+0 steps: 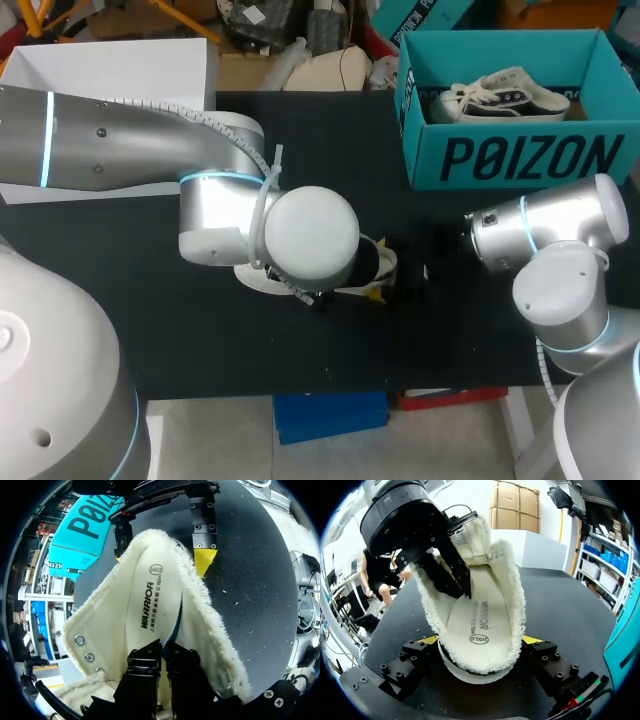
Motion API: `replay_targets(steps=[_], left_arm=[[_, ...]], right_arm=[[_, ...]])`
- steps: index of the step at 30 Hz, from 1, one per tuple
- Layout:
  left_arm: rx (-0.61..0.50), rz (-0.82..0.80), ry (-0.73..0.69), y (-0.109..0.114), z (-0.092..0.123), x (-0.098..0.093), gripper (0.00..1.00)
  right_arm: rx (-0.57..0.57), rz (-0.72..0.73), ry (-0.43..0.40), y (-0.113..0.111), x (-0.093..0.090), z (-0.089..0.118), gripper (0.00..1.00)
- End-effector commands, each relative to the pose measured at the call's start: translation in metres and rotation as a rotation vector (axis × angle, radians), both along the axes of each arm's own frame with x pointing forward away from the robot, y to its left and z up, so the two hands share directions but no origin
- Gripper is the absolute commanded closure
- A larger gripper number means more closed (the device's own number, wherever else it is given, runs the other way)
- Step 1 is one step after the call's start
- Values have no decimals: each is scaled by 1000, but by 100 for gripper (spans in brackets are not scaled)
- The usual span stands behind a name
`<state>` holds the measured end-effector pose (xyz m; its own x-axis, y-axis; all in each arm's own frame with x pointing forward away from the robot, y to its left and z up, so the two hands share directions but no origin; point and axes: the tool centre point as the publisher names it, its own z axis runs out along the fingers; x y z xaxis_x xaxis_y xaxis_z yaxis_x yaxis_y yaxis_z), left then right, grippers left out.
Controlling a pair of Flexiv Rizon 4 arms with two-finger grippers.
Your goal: Take the shoe out of the shoebox, open the shoe tongue, remove and reinsert the insole, then place the shoe into the shoebox
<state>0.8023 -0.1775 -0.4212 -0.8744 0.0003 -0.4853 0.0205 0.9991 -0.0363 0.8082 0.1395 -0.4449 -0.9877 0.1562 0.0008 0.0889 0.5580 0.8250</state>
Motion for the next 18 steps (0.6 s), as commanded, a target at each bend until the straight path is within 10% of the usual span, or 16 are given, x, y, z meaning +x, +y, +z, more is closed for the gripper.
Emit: replay_targets(steps=[1,18], left_arm=[[10,-26,72,-2,-13,8,100],[-55,-106,332,0,16,4,100]], right_arm=[[0,-1,1,-1,-1,-3,100],[0,-1,1,-1,-1,-3,100]])
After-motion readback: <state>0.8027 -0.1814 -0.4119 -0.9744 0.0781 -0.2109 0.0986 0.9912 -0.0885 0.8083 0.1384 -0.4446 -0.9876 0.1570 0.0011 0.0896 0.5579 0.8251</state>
